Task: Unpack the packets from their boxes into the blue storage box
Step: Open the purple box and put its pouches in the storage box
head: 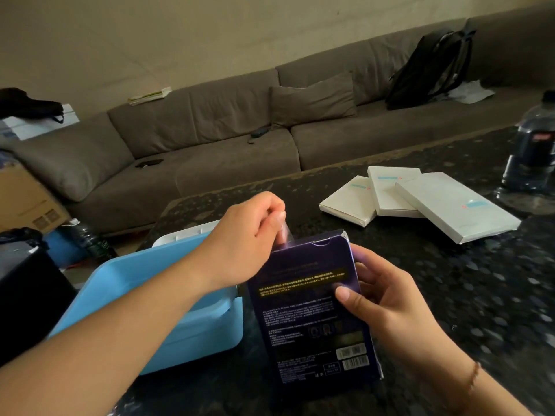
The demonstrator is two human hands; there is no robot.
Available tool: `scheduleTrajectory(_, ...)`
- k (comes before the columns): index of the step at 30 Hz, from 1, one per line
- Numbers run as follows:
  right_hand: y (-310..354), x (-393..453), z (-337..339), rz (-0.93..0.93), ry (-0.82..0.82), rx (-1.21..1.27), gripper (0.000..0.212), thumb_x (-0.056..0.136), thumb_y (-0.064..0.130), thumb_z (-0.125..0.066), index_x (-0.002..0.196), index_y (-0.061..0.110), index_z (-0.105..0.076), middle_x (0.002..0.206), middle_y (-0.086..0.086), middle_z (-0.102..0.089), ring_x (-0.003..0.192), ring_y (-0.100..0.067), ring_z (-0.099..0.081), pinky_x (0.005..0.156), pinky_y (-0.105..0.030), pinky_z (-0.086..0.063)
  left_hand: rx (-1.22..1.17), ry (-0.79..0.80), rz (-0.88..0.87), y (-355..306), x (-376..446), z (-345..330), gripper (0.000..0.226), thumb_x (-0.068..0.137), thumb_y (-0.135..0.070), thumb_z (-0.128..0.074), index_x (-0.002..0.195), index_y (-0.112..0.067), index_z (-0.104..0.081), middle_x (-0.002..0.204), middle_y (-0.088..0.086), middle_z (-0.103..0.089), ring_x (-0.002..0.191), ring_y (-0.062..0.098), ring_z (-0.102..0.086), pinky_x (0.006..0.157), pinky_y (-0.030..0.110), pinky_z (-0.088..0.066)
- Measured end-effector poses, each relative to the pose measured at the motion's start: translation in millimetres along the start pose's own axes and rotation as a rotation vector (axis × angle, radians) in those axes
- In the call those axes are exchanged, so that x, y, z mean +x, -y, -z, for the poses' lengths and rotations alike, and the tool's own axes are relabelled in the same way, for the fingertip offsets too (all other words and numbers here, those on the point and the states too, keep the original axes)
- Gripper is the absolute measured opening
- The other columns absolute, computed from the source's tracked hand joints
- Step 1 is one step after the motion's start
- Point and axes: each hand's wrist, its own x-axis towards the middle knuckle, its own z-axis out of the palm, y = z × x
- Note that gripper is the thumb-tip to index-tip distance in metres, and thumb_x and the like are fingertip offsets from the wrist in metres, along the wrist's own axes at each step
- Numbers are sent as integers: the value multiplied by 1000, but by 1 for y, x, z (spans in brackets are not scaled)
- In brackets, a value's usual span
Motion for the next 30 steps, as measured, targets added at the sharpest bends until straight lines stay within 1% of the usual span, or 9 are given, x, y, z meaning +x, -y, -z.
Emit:
scheduleTrajectory(3, 1, -2, 0, 28, 23, 41, 48, 83, 10, -67, 125, 34, -60, 113, -1, -73, 105, -21, -70, 88, -48, -56, -251, 86, 207, 2, 2, 4, 24, 104, -18, -45, 85, -17, -59, 76, 5, -71, 64, 14, -63, 64, 30, -49)
scheduleTrajectory(6, 2, -3, 1, 42, 60, 116, 44, 81, 11, -70, 118, 33, -65, 110, -7, -74, 102, -25, -71, 80, -38, -59, -484, 220, 448, 3, -2, 6, 26, 104, -20, -46, 86, -12, -64, 76, 7, -72, 65, 14, -62, 60, 24, -48)
scheduleTrajectory(11, 9, -4, 3, 51, 46, 109, 32, 78, 12, -67, 106, 27, -70, 100, -11, -75, 89, -26, -73, 68, -29, -57, -810, 150, 672, 4, -14, 9, 26, 105, -24, -42, 110, -11, -63, 83, 11, -75, 70, 22, -70, 57, 27, -54)
scheduleTrajectory(14, 17, -4, 1, 52, 47, 111, 30, 79, 28, -73, 109, 26, -68, 105, -9, -75, 92, -24, -72, 70, -27, -57, -878, 159, 608, 3, -30, 14, 48, 91, -56, -49, 123, -20, -57, 98, 12, -75, 81, 23, -70, 69, 33, -52)
scheduleTrajectory(16, 24, -5, -1, 45, 30, 137, 45, 74, 43, -78, 114, 25, -66, 110, -9, -73, 97, -25, -71, 72, -30, -58, -833, 180, 473, -3, -47, 16, 67, 74, -73, -61, 127, -32, -53, 107, 4, -74, 95, 17, -71, 85, 36, -52)
scheduleTrajectory(19, 38, -6, -6, 68, -35, 116, 55, 70, 50, -80, 117, 26, -64, 111, -8, -71, 97, -25, -71, 70, -31, -58, -668, 150, 330, -10, -70, 6, 78, 63, -54, -85, 130, -47, -45, 116, -12, -69, 109, 12, -67, 92, 36, -56)
scheduleTrajectory(22, 58, -10, -9, 121, -96, -90, 32, 78, 37, -74, 109, 35, -66, 106, 0, -71, 93, -19, -71, 71, -30, -59, -585, 24, 325, -15, -77, -6, 72, 74, -25, -86, 126, -53, -46, 111, -17, -69, 106, 7, -67, 91, 38, -58)
scheduleTrajectory(25, 74, -15, -4, 120, -90, -359, 26, 75, 36, -71, 101, 36, -69, 99, 9, -73, 90, -13, -71, 72, -27, -59, -559, 5, 290, -15, -79, -11, 73, 75, -24, -84, 127, -55, -44, 110, -19, -69, 106, 2, -65, 92, 36, -58)
scheduleTrajectory(30, 91, -16, -7, 196, -132, -593, 17, 81, 40, -63, 87, 27, -72, 81, 14, -73, 73, -5, -70, 60, -20, -55, -534, 14, 183, -17, -84, -8, 79, 73, -29, -84, 131, -58, -39, 113, -22, -67, 107, -6, -63, 98, 27, -53)
